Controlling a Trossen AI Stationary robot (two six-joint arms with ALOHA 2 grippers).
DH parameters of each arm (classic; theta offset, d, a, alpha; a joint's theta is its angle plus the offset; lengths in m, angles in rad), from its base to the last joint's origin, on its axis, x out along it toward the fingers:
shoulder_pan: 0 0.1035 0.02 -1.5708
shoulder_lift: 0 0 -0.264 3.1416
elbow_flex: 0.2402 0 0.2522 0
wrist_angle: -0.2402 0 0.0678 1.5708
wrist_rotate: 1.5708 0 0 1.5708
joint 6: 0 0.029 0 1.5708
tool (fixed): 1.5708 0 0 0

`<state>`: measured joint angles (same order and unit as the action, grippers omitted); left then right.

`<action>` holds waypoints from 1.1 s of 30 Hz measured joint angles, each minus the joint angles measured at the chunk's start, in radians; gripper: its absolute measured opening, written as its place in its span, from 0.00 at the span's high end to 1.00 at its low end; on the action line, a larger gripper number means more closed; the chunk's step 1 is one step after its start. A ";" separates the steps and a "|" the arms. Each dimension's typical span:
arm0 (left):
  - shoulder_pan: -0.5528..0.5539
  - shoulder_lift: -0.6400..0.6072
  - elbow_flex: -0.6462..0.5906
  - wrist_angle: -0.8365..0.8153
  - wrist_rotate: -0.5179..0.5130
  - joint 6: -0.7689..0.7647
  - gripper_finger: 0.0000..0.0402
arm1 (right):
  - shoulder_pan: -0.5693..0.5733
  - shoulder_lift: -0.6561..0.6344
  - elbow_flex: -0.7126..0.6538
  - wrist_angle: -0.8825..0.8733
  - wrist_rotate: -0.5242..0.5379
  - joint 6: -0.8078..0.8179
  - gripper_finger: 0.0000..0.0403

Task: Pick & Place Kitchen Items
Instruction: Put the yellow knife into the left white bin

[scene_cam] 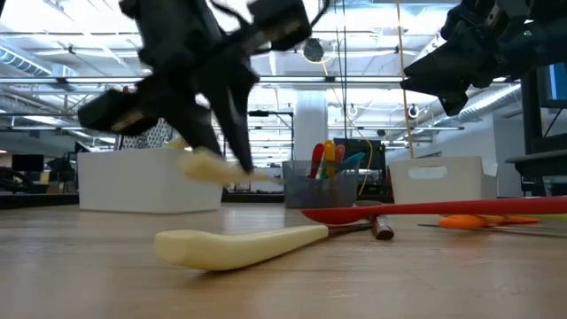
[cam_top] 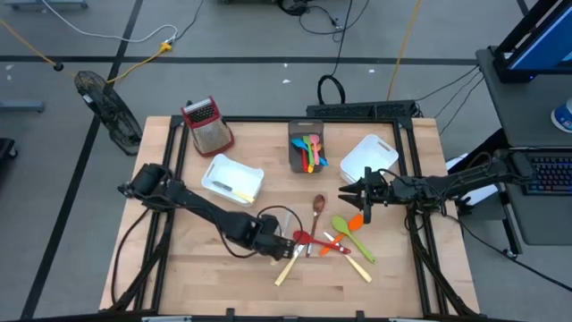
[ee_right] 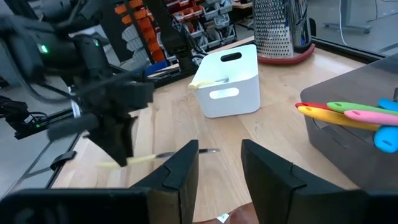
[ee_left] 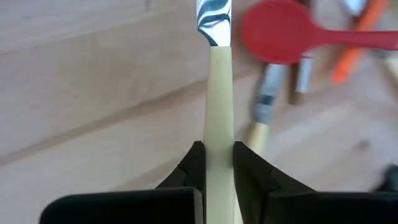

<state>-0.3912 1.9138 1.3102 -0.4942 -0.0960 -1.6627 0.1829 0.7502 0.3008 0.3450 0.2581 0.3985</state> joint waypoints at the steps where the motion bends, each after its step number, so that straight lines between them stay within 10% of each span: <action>1: 0.001 -0.006 0.000 0.021 -0.004 0.000 0.90 | 0.000 0.000 0.000 -0.001 0.000 0.000 0.72; 22: -0.046 -0.198 0.002 0.281 -0.734 -0.100 0.90 | 0.000 -0.006 0.000 -0.060 -0.001 -0.026 0.72; 33: -0.137 -0.273 0.003 0.059 -0.849 -0.490 0.90 | 0.000 -0.007 0.000 -0.069 -0.001 -0.037 0.72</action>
<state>-0.5282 1.6409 1.3128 -0.4354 -0.9453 -2.1531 0.1829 0.7433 0.3012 0.2760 0.2569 0.3618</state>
